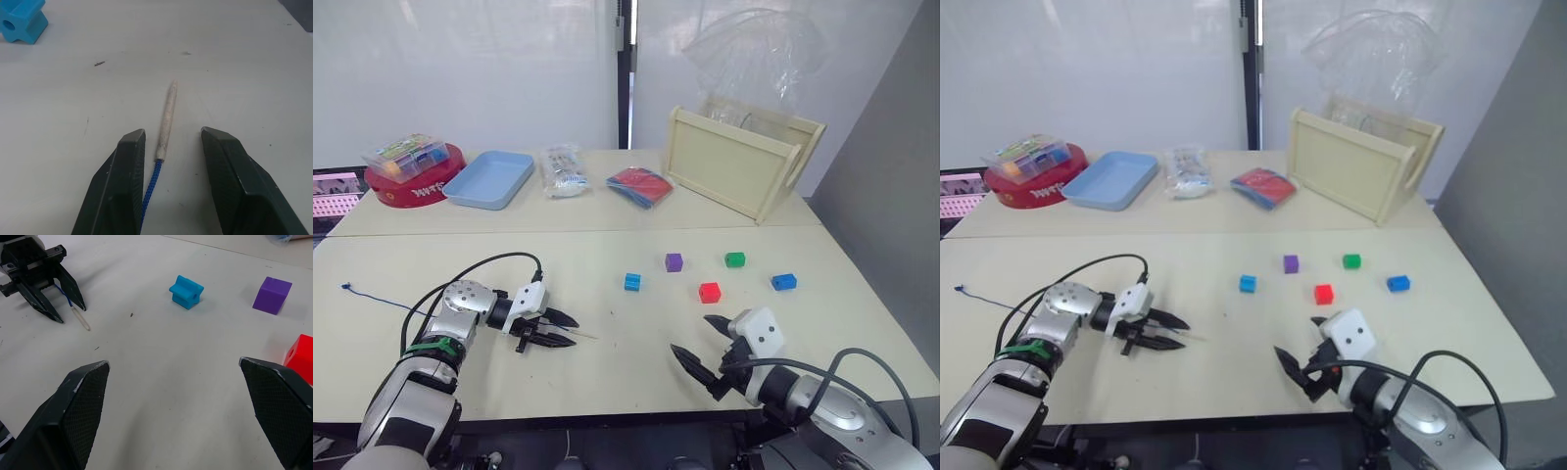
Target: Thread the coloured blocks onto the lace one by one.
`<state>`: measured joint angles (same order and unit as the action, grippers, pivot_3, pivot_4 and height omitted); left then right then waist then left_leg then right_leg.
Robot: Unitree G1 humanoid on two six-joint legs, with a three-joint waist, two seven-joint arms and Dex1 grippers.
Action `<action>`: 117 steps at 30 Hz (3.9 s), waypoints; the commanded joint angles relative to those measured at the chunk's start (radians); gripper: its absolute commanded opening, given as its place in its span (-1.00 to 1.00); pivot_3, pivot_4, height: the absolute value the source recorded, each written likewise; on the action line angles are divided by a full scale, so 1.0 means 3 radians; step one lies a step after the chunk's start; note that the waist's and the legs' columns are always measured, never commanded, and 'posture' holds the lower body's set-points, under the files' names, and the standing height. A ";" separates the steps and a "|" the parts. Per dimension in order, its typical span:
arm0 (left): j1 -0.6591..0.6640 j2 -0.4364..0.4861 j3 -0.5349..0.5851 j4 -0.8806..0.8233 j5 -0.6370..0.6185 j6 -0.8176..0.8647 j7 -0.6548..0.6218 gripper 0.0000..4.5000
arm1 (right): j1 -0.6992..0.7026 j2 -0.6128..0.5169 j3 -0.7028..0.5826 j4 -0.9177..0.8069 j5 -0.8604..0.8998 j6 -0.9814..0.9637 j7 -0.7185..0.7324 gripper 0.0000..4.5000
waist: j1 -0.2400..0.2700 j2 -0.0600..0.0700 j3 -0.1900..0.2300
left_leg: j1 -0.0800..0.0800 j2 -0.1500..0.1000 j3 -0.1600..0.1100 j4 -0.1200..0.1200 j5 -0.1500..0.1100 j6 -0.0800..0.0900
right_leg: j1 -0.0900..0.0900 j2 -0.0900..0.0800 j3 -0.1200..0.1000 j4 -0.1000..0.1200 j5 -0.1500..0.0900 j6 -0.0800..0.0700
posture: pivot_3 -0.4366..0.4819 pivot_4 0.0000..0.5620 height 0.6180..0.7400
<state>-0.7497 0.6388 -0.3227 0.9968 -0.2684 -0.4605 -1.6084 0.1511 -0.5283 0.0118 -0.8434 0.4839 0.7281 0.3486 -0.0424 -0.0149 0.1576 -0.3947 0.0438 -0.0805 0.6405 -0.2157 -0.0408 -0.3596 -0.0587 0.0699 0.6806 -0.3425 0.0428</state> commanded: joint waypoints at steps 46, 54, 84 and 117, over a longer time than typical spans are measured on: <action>0.1135 0.0590 0.0754 -0.3183 -0.0282 0.2351 0.0456 -0.98 | -0.1663 0.0227 -0.1032 0.3175 -0.0870 -0.0798 -0.0642 1.00 | -0.0005 0.0008 0.0009 | -0.0022 0.0001 0.0006 -0.0016 -0.0009 0.0014 | -0.0032 -0.0001 0.0006 -0.0002 -0.0002 -0.0002 | -0.05 -0.47 1.00; 0.1223 0.0684 0.0827 -0.3396 -0.0363 0.2486 0.0503 -1.00 | -0.1844 0.0154 -0.0987 0.3719 -0.0865 -0.1136 -0.0266 0.76 | -0.0007 0.0008 0.0009 | -0.0026 0.0002 0.0007 -0.0016 -0.0008 0.0014 | -0.0034 -0.0002 0.0006 -0.0004 -0.0002 -0.0002 | -0.05 -0.47 1.00; 0.1015 0.0618 0.0688 -0.3050 -0.0249 0.2363 0.0403 -1.00 | -0.0679 0.1260 0.0776 -0.0244 -0.0936 0.1033 -0.1518 -0.46 | 0.0003 0.0019 0.0014 | -0.0035 0.0001 0.0003 -0.0014 -0.0006 0.0010 | -0.0044 -0.0002 0.0003 0.0001 -0.0002 -0.0002 | -0.05 -0.47 1.00; 0.1301 0.0696 0.0811 -0.3405 -0.0290 0.2456 0.0534 -1.00 | -0.1638 -0.0459 0.0873 0.1264 -0.0402 -0.0229 0.1703 0.98 | -0.0011 0.0014 0.0017 | -0.0033 0.0004 0.0005 -0.0009 -0.0006 0.0010 | -0.0041 0.0001 0.0003 0.0000 -0.0002 -0.0002 | -0.05 -0.47 1.00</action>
<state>-0.3656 0.8319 -0.1065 0.0076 -0.3393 0.2819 -1.4515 -0.2895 -0.6335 0.2531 -0.4963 0.3388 0.6815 0.7193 -0.0456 -0.0107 0.1627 -0.4043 0.0452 -0.0794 0.6379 -0.2176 -0.0377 -0.3717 -0.0583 0.0704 0.6807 -0.3433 0.0421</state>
